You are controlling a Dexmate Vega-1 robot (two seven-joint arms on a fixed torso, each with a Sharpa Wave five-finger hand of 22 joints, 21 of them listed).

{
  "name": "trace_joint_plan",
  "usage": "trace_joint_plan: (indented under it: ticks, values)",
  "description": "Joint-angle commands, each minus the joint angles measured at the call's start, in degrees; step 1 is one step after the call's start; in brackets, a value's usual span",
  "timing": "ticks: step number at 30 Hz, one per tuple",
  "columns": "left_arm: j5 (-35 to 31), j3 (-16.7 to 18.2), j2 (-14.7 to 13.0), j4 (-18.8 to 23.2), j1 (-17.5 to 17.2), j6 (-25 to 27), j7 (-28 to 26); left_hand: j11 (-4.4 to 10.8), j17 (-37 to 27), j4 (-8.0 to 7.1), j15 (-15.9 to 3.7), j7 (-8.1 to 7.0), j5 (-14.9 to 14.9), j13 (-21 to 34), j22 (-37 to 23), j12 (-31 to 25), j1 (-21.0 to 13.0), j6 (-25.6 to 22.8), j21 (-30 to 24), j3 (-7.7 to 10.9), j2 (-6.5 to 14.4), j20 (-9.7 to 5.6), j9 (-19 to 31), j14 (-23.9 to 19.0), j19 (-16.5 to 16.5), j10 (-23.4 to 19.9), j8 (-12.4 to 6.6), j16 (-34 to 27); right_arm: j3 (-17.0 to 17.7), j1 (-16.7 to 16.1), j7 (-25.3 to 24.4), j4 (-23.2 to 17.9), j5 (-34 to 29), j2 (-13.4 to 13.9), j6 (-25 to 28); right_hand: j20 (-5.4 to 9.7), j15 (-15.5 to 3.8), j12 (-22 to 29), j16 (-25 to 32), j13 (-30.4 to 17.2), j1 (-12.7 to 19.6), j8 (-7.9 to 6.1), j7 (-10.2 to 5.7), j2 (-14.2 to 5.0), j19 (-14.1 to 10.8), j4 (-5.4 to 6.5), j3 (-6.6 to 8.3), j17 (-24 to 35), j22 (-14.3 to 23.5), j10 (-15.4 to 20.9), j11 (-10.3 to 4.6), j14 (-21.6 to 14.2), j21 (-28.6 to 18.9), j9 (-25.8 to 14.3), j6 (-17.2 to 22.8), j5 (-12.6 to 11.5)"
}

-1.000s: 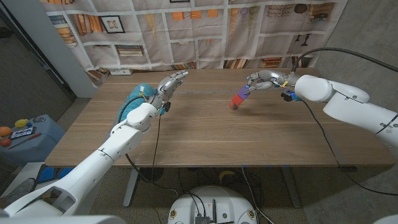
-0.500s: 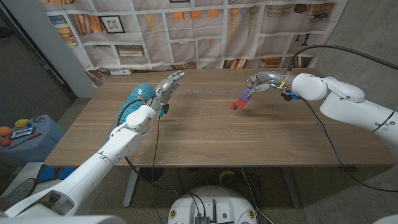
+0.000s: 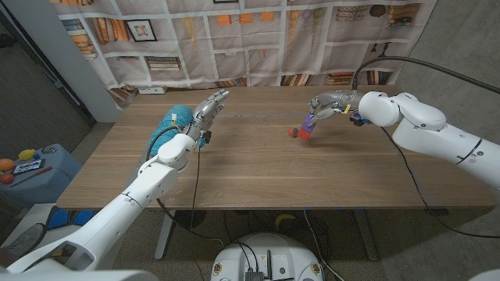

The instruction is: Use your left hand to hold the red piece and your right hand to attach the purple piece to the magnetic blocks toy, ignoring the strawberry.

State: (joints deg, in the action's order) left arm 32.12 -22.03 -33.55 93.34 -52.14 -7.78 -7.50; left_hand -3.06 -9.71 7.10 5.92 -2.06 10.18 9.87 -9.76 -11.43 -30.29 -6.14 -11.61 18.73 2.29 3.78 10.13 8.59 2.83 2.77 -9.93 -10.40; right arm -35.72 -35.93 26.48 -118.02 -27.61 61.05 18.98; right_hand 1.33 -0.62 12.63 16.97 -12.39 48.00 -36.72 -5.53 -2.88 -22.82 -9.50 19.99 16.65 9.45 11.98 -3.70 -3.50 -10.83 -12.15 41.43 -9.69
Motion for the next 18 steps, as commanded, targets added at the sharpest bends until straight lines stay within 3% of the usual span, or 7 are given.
trace_joint_plan:
  ticks: [1,18]
  values:
    - [0.6,0.0,0.9,-1.6,0.0,-0.9,0.2,0.34,-0.1,-0.35,-0.57,-0.36,-0.1,0.2,-0.3,-0.1,0.7,-0.4,0.1,0.15,0.3,-0.15,0.1,0.0,-0.3,-0.1,-0.31,-0.1,-2.4,1.8,5.0,0.7,-7.7,-2.4,-0.4,0.02,-0.11,-0.1,0.3,-0.1,2.9,-1.33,-7.17,-2.33,-0.5,0.06,-0.18,0.1,0.1,0.2,-0.13,-0.4,-0.2,-1.4,7.7,-0.4]
    - [1.2,0.2,1.0,-1.8,-0.7,-1.2,0.0,0.46,-0.1,-0.42,-0.5,-0.08,-0.2,0.2,-0.3,-0.1,1.4,-0.4,0.2,0.15,1.0,-0.13,0.0,-0.2,-0.3,-0.4,-0.42,-0.1,-4.1,2.8,10.5,1.5,-15.3,-4.9,-1.6,-0.03,-0.07,-0.2,0.3,-0.1,3.0,-1.23,-7.16,-2.04,-0.7,0.06,-0.4,0.2,0.2,0.0,-0.05,-0.4,-0.2,-1.6,7.1,-0.4]
